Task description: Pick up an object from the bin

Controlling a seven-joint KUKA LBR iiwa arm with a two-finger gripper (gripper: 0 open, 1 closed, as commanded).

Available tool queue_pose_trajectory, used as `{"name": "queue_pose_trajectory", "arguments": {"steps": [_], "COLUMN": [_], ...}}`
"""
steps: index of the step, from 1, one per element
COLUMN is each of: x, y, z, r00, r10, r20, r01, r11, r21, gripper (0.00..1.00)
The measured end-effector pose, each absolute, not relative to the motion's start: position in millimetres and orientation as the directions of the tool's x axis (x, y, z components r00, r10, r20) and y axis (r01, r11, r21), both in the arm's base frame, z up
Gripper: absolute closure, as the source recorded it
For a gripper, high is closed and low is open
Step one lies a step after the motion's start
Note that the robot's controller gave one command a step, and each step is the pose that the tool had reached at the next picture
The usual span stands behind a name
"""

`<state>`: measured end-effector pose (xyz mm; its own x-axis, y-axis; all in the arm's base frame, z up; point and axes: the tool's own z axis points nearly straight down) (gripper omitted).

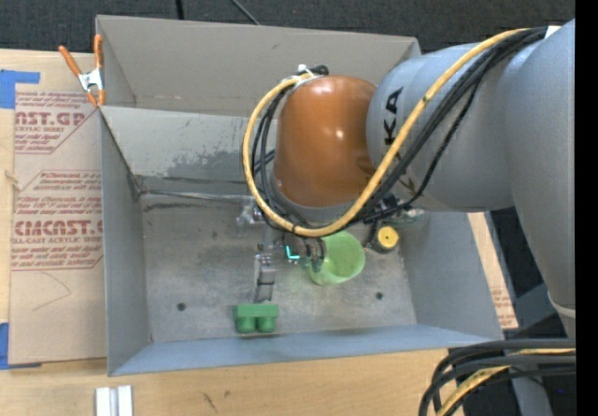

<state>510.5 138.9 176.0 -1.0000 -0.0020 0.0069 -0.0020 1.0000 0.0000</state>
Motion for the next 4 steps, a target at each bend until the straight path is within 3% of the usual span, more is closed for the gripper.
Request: {"name": "queue_pose_trajectory", "arguments": {"steps": [1, 2, 3, 4], "x": [480.4, 482.6, 483.0, 481.6], "y": [109, 111, 111, 100], "z": [98, 101, 101, 73], "r00": [-0.987, -0.987, -0.987, -0.998], "r10": [-0.16, -0.159, -0.159, -0.065], "r20": [0.008, 0.001, 0.0, -0.002], "r01": [-0.16, -0.159, -0.159, -0.065], "r11": [0.987, 0.987, 0.987, 0.998], "r21": [-0.001, 0.001, 0.001, 0.003], "gripper": [0.0, 1.0, 0.0, 0.0]}}
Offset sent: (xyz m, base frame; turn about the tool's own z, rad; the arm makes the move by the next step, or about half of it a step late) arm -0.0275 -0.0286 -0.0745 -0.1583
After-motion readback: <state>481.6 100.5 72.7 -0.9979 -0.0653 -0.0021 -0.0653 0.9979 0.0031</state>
